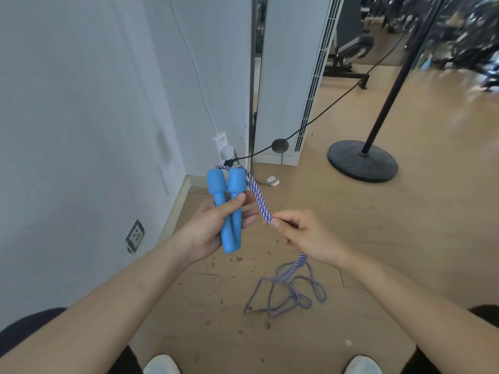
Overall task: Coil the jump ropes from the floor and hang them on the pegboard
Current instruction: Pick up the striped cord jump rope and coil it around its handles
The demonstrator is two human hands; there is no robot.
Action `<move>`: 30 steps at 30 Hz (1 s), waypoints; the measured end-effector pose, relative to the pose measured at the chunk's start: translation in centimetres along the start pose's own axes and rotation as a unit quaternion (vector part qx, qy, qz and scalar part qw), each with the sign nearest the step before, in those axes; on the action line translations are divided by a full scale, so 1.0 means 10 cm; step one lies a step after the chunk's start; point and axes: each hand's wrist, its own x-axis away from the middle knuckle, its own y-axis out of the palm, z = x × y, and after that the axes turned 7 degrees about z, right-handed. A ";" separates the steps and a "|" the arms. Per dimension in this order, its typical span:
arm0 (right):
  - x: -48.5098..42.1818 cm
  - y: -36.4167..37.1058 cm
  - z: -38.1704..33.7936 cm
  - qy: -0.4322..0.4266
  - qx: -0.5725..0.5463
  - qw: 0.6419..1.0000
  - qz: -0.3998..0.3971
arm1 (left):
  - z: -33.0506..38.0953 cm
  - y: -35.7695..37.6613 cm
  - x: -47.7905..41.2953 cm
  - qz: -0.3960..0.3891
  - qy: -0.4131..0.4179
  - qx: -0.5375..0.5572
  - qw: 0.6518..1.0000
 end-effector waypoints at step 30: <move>0.05 -0.48 -0.14 -0.043 0.135 0.989 -0.047 | 0.06 -0.24 0.04 -0.123 -0.023 -0.484 0.866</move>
